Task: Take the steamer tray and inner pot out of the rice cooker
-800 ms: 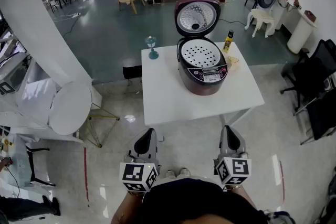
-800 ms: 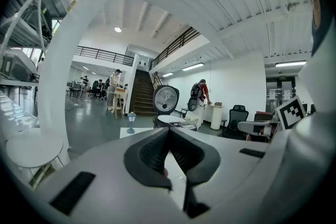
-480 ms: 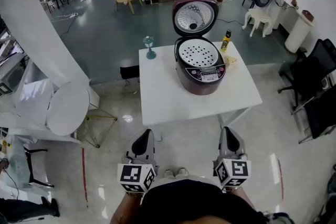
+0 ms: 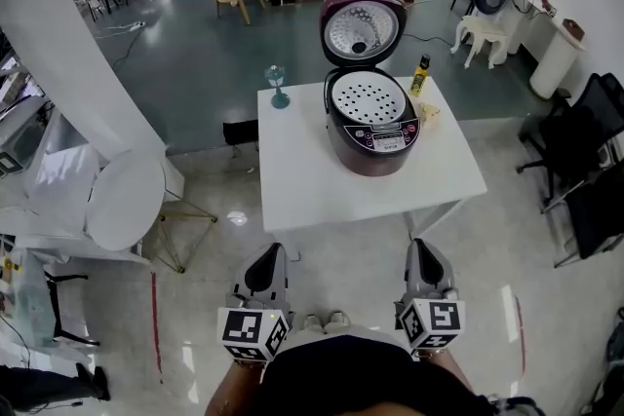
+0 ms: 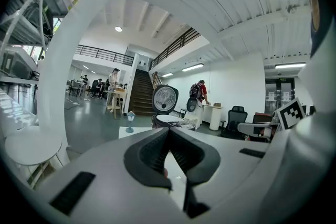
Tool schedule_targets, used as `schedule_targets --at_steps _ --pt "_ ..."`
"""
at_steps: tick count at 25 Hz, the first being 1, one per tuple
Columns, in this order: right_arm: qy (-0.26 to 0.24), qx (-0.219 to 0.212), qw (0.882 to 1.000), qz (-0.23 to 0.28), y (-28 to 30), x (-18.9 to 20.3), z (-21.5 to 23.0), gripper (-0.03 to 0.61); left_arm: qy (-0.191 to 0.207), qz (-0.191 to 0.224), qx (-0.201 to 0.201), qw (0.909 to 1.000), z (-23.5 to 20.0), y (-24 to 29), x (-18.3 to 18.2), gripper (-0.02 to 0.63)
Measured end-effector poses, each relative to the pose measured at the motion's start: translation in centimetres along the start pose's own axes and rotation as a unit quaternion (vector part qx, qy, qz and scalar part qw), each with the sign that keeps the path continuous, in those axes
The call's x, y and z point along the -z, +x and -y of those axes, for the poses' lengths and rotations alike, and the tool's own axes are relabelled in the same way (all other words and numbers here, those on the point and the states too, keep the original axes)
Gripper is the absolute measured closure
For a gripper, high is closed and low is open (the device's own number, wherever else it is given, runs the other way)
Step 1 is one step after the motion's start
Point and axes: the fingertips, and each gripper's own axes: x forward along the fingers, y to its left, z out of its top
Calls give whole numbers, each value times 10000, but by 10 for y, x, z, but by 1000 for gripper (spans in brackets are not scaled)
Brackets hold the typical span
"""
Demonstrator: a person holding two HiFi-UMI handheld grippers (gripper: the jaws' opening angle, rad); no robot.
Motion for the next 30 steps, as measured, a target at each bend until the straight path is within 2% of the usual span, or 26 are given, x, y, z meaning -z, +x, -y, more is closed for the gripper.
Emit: schedule_targets --at_steps 4,5,7,9,12,17,25,30 --pt "-3 -164 9998 95 4 -2 -1 566 78 121 7 9999 2 4 -3 609" --pt "-35 -263 9995 158 5 -4 -3 505 79 156 16 9998 3 6 -5 574" --pt "-137 -426 9984 354 9 -11 -5 281 82 186 66 9998 5 12 -6 241" --pt "-224 -460 9973 531 13 -17 -2 180 166 211 129 9996 8 17 -7 142" --pt "-298 -488 9962 653 17 -25 3 129 306 120 245 9992 15 22 -4 110" --pt "-285 -489 9970 521 22 -19 16 126 137 75 198 9997 19 31 -1 107" --pt "-370 -820 9950 433 26 -12 19 127 288 -84 36 9995 27 38 10 107" --pt "-311 -807 9957 335 32 -7 26 127 625 347 -87 9974 38 33 2 109"
